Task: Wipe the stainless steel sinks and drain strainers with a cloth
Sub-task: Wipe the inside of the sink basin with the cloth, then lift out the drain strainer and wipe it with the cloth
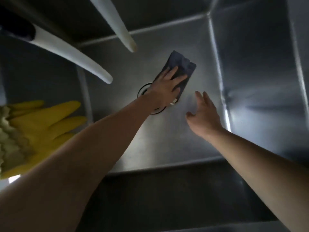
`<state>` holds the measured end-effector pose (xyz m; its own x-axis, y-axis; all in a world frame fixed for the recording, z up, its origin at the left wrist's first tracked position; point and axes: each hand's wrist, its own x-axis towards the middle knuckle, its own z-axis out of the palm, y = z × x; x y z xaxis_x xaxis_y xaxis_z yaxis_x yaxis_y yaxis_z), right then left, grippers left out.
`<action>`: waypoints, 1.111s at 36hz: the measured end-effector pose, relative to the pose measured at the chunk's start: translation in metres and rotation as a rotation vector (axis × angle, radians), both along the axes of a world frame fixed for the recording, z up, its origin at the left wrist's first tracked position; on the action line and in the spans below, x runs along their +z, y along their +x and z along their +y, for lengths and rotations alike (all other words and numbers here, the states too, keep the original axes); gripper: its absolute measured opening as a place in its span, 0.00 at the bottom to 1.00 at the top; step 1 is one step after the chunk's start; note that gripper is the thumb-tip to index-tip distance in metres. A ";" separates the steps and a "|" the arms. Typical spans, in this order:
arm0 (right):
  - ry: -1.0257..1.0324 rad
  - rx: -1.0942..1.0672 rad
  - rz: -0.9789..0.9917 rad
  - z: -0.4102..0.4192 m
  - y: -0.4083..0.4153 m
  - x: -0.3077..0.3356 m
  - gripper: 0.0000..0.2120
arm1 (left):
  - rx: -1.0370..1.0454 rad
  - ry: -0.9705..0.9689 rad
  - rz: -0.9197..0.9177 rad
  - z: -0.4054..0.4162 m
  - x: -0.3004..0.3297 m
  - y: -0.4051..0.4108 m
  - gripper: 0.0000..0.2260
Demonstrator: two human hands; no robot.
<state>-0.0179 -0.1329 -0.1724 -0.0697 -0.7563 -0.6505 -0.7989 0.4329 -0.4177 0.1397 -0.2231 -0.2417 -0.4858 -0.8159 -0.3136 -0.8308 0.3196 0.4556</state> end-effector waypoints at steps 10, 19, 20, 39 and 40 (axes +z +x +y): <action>-0.155 0.332 0.179 -0.081 0.042 -0.033 0.35 | 0.717 -0.097 0.070 0.042 -0.014 0.097 0.24; -0.166 0.437 0.269 -0.060 0.029 -0.069 0.31 | 0.648 -0.170 -0.102 0.045 -0.032 0.077 0.33; -0.164 0.447 0.274 -0.052 0.025 -0.070 0.31 | 0.649 -0.172 -0.127 0.045 -0.032 0.075 0.32; -0.173 0.702 0.238 0.049 -0.017 -0.068 0.31 | 0.778 -0.251 0.125 0.056 -0.008 0.064 0.03; -0.183 0.694 0.225 0.049 -0.016 -0.068 0.30 | 0.810 -0.254 0.166 0.057 -0.005 0.063 0.03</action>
